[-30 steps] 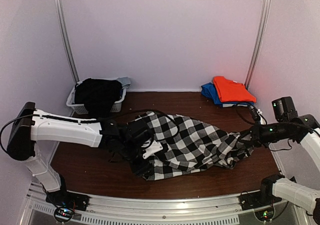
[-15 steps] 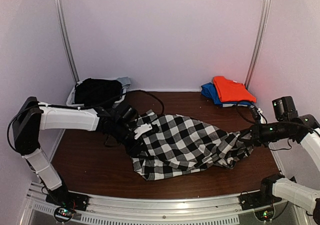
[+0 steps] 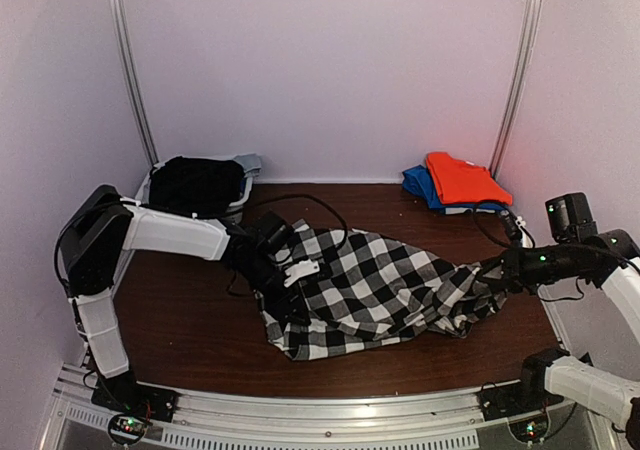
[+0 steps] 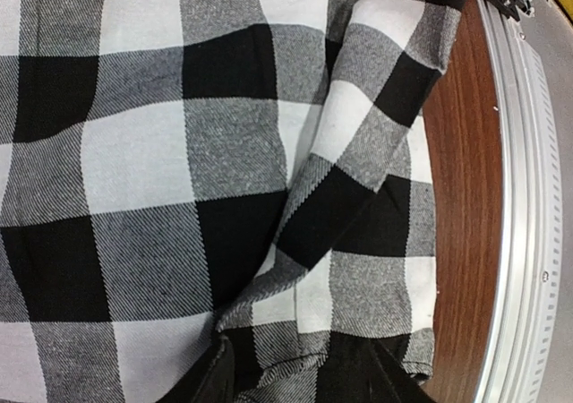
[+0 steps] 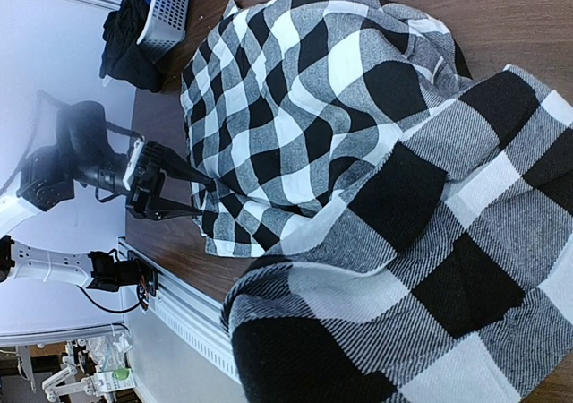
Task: Fold and stack the mixed laundry pile
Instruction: Pick up the crumpled shirt from the center of the board.
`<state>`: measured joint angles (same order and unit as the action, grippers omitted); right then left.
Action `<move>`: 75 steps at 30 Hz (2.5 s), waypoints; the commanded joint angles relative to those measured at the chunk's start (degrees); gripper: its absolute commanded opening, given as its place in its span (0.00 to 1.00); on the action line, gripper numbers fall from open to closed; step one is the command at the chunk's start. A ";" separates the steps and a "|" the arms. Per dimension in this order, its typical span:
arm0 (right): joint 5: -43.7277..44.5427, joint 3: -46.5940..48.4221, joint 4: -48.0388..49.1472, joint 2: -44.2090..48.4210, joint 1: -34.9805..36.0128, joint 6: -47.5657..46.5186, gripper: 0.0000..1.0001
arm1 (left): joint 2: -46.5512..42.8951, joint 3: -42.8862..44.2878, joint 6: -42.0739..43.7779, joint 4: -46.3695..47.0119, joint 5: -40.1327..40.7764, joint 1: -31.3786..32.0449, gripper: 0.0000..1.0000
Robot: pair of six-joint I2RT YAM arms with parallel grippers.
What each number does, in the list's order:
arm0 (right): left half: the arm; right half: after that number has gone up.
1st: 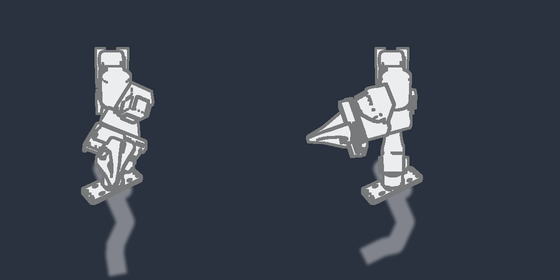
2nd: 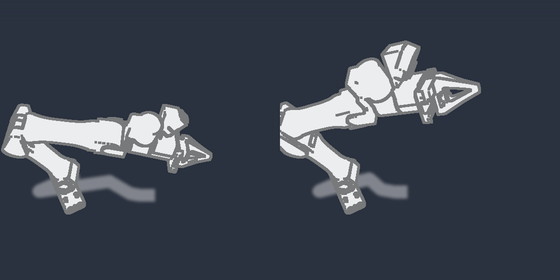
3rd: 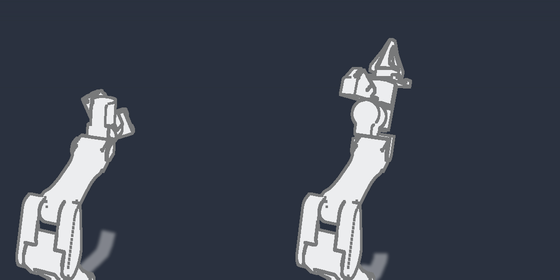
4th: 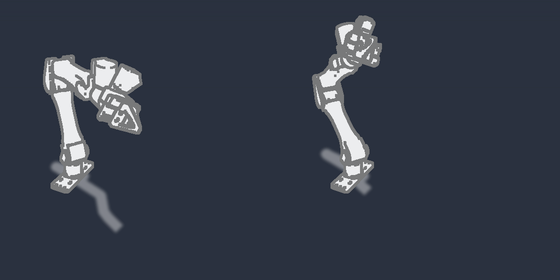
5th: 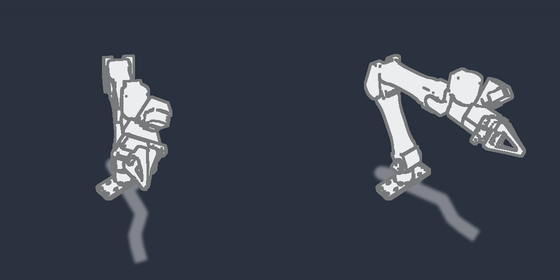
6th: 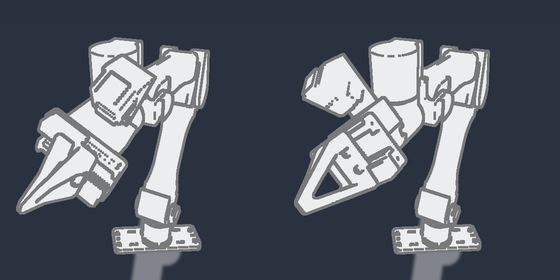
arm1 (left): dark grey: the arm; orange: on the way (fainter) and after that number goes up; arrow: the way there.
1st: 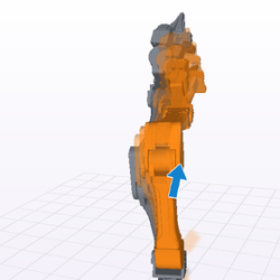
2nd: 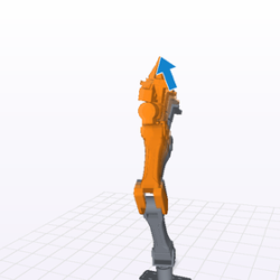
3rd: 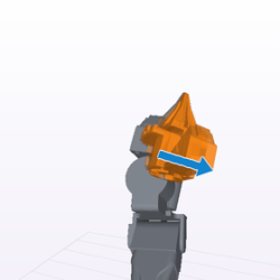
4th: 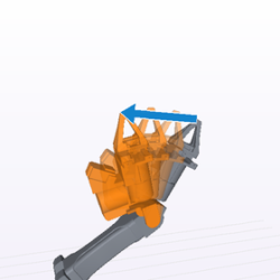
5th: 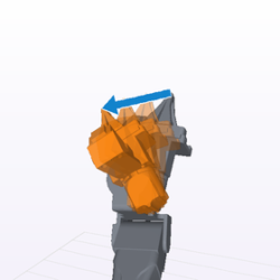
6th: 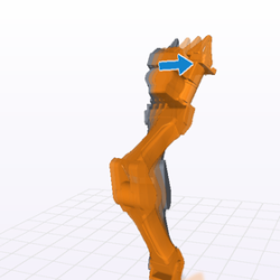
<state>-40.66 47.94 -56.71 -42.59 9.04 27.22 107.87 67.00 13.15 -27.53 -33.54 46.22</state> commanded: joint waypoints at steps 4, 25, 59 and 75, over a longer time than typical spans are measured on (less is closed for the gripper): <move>-0.33 1.00 1.24 0.18 0.19 -0.12 0.00 | 2.81 1.90 5.31 -1.47 1.62 -0.07 0.49; -0.65 1.18 1.01 -0.85 0.19 -1.13 0.00 | 1.01 1.53 6.35 -0.91 -1.42 -3.33 0.53; -0.56 1.45 1.00 -0.93 0.10 -1.19 0.00 | 4.69 5.30 6.35 -2.34 7.36 -0.25 0.31; 2.09 9.97 0.85 -4.93 -0.26 -2.99 0.00 | -10.05 9.98 -4.33 -4.83 14.81 -3.19 0.00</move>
<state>-40.38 51.35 -57.17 -45.43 9.04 25.78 108.62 73.19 15.51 -32.36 -24.47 46.48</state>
